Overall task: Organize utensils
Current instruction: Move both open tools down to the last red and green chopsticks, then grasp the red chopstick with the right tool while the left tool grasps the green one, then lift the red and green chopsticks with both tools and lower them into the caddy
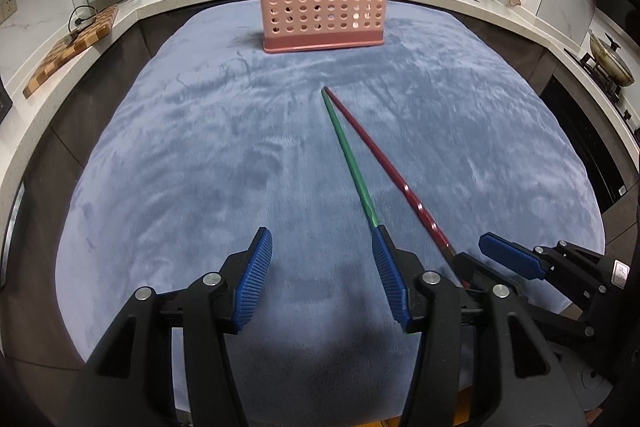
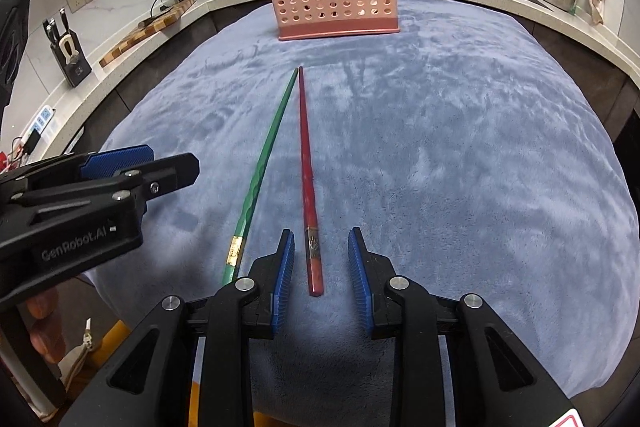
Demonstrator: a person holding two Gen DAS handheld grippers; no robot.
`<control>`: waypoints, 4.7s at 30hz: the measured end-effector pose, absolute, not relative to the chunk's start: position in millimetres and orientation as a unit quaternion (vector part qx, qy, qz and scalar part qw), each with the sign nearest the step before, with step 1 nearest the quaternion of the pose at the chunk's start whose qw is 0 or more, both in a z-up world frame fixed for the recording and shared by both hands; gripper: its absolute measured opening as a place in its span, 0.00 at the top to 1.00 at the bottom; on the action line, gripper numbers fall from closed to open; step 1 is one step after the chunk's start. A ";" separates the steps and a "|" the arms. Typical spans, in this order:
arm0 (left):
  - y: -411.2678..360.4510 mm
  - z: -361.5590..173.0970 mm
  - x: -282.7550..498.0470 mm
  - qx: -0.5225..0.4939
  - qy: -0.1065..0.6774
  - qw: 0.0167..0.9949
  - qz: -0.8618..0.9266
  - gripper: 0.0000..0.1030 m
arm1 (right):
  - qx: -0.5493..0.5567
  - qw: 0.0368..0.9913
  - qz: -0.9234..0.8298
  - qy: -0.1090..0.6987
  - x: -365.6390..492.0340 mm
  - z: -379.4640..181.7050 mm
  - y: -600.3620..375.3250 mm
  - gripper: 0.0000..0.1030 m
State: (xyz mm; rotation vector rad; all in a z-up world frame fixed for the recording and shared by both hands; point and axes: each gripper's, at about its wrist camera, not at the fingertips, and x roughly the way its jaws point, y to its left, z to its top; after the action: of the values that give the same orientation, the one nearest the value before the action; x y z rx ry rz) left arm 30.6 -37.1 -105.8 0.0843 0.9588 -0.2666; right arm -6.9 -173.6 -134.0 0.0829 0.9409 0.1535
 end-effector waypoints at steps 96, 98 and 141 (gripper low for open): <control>-51.7 62.4 113.0 0.023 0.283 0.946 -0.153 0.93 | 0.072 0.962 0.068 0.255 78.3 51.4 -199.6 0.93; -49.8 69.7 119.6 0.017 0.279 0.948 -0.154 0.93 | 0.076 0.962 0.072 0.252 83.8 56.7 -201.1 0.93; -42.6 121.0 324.2 -0.009 0.239 0.965 -0.111 0.93 | 0.070 0.970 0.077 0.218 294.8 114.9 -192.9 0.93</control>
State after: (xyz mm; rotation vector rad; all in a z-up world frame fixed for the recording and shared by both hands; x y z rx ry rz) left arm 324.2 -42.6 121.0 -0.0181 0.4845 -0.2237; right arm 294.8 -192.9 114.9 0.1423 0.4404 0.1563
